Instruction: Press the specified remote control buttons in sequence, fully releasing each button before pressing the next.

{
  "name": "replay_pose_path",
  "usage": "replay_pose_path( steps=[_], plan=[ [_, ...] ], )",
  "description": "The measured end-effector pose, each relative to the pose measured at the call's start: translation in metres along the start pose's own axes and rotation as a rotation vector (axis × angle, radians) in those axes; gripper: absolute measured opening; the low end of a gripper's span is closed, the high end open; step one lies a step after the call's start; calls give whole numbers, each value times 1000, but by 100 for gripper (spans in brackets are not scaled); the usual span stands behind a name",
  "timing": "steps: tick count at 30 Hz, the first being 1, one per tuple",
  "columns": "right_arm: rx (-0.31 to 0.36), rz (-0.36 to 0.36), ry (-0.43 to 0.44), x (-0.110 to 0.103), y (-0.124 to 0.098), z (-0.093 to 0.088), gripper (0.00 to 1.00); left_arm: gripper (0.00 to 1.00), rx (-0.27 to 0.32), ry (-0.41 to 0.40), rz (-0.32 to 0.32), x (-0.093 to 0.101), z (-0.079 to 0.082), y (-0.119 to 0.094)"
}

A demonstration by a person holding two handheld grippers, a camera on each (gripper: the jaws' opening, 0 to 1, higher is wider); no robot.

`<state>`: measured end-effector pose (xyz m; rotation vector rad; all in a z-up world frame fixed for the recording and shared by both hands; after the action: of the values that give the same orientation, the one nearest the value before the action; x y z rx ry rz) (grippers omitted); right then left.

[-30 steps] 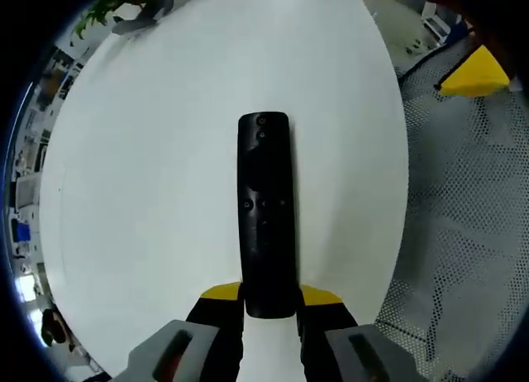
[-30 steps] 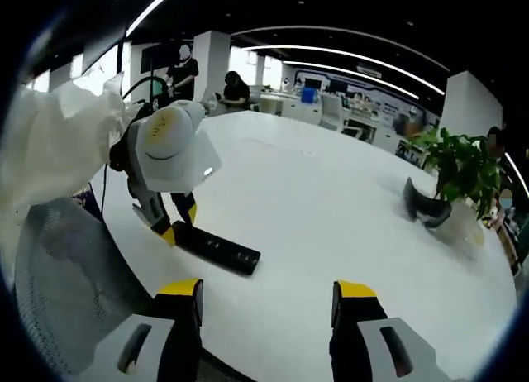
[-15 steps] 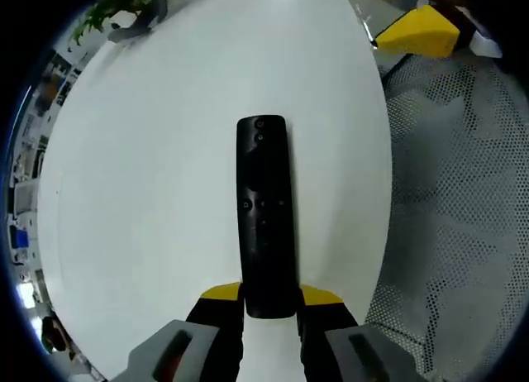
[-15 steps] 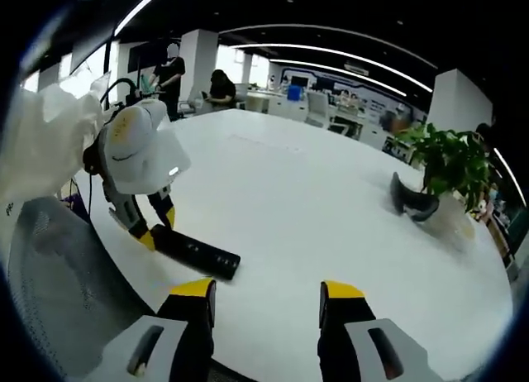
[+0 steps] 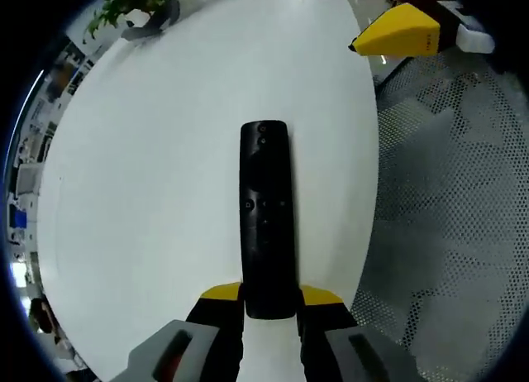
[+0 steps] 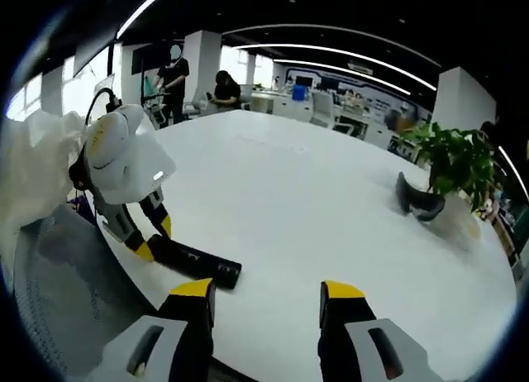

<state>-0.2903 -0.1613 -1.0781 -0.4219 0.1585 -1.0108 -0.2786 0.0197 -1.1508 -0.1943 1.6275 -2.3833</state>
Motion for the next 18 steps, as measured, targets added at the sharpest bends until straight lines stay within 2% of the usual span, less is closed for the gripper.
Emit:
replay_pose_path(
  steps=[8,14,18],
  plan=[
    [18,5,13,-1,-1,3,48,23,53,-22,3,13,-1,-1],
    [39,16,53,-1,-3,5,47,23,86,-25,1,25,-1,-2],
    [89,33,135,-1,-5,13,45,23,119,-53,14,33,-1,-2]
  ],
)
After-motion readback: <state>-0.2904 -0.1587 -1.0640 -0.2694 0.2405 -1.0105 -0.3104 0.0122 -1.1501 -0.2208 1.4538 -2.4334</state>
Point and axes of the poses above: the point that each gripper's makers call its tool centre point, and the gripper's own axes: y roughly forward along the fingers, x roughly to its right, z roughly out of its top, the point moved 5 cm from there along -y, roughly backward along the fingers, and after that the axes turned 13 degrees about x, right-handed, at the moved point
